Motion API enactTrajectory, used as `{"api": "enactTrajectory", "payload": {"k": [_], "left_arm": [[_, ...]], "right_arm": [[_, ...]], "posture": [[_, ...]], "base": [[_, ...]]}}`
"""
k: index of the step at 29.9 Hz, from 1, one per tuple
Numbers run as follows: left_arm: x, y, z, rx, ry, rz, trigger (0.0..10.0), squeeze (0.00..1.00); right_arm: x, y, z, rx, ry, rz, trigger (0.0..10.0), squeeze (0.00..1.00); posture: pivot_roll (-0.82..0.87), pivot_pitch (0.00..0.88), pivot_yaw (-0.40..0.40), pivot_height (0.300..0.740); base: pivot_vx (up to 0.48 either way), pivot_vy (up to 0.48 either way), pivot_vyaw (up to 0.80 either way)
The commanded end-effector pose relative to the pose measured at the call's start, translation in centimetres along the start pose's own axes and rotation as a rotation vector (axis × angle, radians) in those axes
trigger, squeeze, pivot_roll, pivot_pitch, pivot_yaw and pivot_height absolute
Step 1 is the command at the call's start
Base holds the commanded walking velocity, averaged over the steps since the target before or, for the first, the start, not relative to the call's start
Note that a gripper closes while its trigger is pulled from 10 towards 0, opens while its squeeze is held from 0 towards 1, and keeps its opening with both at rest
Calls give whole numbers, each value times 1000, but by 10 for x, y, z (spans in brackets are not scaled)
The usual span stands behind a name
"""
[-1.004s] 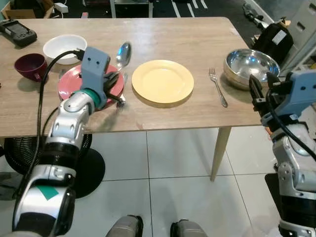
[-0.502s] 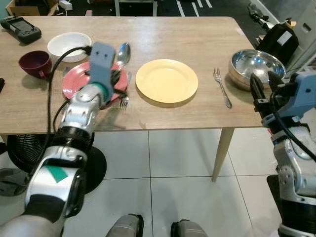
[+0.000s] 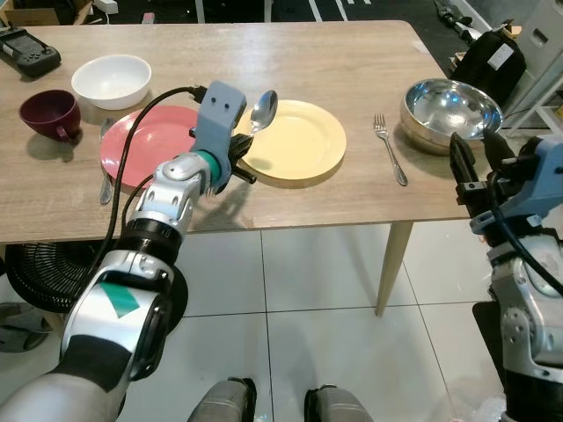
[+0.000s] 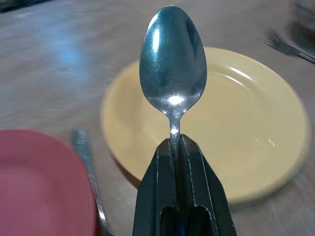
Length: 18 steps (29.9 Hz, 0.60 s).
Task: Setting the table
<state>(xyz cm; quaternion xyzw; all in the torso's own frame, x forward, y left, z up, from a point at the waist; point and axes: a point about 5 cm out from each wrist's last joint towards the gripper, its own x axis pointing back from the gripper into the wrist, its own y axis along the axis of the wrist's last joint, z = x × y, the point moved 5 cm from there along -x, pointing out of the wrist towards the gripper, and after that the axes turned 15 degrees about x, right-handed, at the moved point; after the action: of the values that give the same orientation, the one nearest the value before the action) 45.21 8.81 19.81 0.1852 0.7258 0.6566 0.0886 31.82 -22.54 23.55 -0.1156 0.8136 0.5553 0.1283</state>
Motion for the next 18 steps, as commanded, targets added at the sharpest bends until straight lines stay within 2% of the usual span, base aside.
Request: {"api": "enactTrajectory", "payload": {"k": [1, 3, 7, 12, 18], "left_arm": [[-2, 5, 4, -1, 53, -20, 10000, 0], [-5, 8, 7, 31, 110, -24, 10000, 0], [-6, 7, 7, 52, 109, -11, 10000, 0], [-8, 2, -1, 47, 44, 26, 10000, 0], [-11, 11, -7, 48, 22, -12, 10000, 0]], "right_arm": [[5, -2, -4, -8, -22, 16, 10000, 0], [11, -4, -6, -7, -38, 33, 10000, 0], [14, -4, -6, -7, -41, 39, 10000, 0], [18, -1, -6, -8, -47, 45, 10000, 0], [25, 1, -8, -5, -64, 57, 10000, 0]], "posture": [[-30, 103, 69, 740], [-38, 115, 74, 740], [-43, 123, 76, 740], [-65, 157, 89, 740], [-92, 177, 103, 740]], "base": [[0, 0, 0], [0, 0, 0], [0, 0, 0], [0, 0, 0], [0, 0, 0]]}}
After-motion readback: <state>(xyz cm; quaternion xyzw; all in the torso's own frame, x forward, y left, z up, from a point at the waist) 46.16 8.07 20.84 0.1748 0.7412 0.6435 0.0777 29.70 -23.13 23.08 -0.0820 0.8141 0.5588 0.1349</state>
